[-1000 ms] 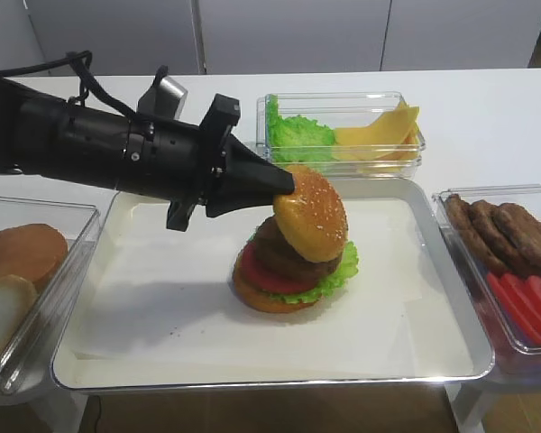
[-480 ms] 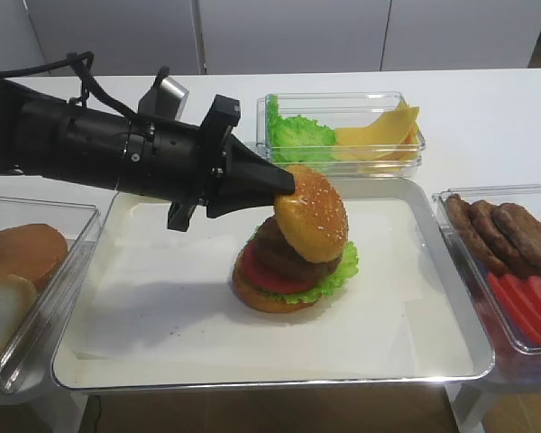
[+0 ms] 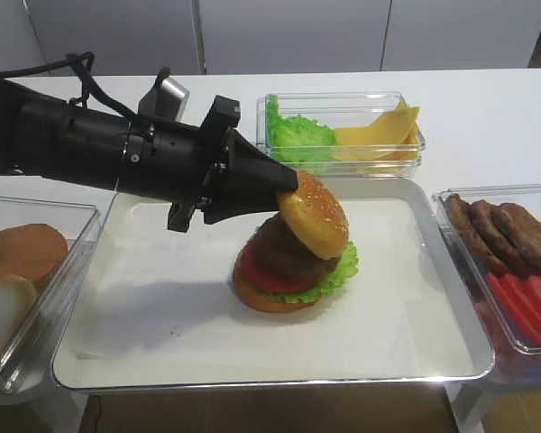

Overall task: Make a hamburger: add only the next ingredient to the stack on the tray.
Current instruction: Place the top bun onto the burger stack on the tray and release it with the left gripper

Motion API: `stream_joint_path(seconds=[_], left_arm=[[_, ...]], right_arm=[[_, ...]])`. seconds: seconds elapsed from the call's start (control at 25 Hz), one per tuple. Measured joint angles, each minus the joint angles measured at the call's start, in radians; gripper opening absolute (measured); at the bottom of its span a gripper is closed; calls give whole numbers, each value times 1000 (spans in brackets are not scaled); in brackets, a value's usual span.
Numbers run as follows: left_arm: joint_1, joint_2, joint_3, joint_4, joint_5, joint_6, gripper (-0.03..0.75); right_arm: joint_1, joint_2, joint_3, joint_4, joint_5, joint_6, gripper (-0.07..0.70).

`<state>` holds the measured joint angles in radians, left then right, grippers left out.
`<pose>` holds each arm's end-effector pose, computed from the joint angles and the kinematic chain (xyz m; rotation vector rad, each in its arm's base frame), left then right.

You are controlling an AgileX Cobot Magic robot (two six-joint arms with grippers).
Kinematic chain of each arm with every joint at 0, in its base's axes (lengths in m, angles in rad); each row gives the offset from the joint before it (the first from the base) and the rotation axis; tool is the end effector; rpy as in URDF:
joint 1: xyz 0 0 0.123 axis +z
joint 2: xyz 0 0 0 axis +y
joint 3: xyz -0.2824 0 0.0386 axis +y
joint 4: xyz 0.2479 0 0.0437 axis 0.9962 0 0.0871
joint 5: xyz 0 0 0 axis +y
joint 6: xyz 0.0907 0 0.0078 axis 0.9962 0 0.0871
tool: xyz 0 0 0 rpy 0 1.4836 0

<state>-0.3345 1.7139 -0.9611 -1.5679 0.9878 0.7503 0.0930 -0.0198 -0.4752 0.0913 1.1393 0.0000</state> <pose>0.2853 -0.1797 0.2284 0.0349 2.4358 -1.6851 -0.0094 0.0067 0.2643 -0.1073 2.1259 0.1657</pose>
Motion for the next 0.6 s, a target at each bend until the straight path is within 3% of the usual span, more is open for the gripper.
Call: stream_joint_path(seconds=[0.16,0.6], left_arm=[[0,2,0,2,9,0,295],[42,2,0,60,42,-14,358]], right_arm=[[0,0,0,0,0,0,449],[0,0,0,0,0,0,449]])
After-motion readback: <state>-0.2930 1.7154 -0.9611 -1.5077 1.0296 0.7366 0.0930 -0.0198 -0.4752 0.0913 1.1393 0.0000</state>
